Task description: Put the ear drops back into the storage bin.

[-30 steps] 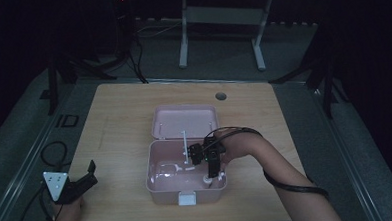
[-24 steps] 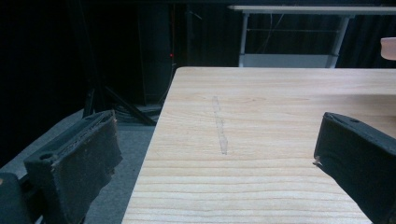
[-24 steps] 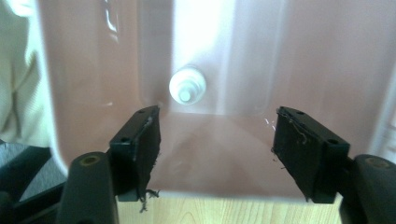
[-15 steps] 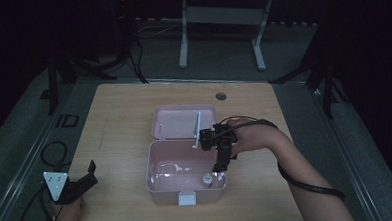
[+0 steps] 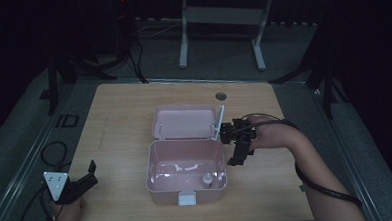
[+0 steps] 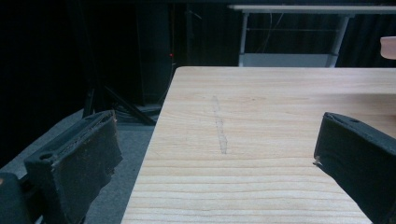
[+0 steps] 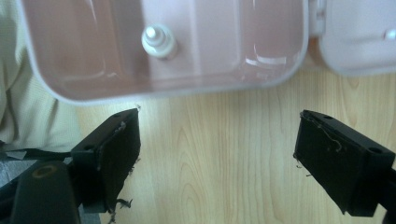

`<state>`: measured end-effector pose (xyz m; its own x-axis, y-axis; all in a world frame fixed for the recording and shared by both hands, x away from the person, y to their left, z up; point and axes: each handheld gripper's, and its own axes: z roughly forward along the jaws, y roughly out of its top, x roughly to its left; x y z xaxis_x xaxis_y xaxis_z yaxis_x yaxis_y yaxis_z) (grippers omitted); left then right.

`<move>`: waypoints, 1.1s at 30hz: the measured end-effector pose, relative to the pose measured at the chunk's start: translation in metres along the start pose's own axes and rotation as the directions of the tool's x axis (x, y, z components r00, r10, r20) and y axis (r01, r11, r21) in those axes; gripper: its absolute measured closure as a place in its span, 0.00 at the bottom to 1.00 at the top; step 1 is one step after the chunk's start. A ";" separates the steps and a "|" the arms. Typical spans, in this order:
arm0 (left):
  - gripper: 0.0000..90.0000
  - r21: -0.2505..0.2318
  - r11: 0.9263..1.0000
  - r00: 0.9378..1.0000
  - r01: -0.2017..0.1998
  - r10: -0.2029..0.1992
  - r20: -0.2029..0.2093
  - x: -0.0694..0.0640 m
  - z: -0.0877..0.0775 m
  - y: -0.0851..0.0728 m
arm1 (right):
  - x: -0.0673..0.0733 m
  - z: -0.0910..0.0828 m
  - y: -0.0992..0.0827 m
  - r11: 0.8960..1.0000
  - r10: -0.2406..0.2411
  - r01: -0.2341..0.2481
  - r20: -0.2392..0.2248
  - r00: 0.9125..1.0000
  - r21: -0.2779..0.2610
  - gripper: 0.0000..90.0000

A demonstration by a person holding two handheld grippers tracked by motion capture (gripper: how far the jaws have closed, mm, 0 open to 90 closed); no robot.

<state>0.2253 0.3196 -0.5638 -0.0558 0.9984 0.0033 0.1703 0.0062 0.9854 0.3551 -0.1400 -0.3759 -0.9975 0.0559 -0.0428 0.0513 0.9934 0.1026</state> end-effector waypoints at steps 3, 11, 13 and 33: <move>0.01 0.000 1.000 1.000 0.001 -0.001 0.001 0.000 0.000 0.000 | -0.002 0.005 -0.010 1.000 0.025 -0.025 0.002 1.000 -0.002 0.16; 0.01 0.000 1.000 1.000 0.000 0.000 0.002 0.000 0.000 0.000 | -0.007 0.024 -0.041 0.994 0.099 -0.099 0.012 0.995 -0.054 0.16; 0.01 0.000 1.000 1.000 0.000 0.000 0.002 0.000 0.000 0.000 | -0.009 0.030 -0.050 0.989 0.129 -0.128 0.010 0.992 -0.076 0.16; 0.01 -0.002 1.000 1.000 0.000 0.000 0.006 -0.001 -0.001 0.000 | -0.006 0.093 -0.123 0.904 0.370 -0.338 0.082 0.926 -0.261 0.16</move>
<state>0.2245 0.3189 -0.5639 -0.0499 0.9988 0.0026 0.1679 0.0059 0.9858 0.3592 -0.2530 -0.4809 -0.9004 0.4271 -0.0831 0.3710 0.8533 0.3664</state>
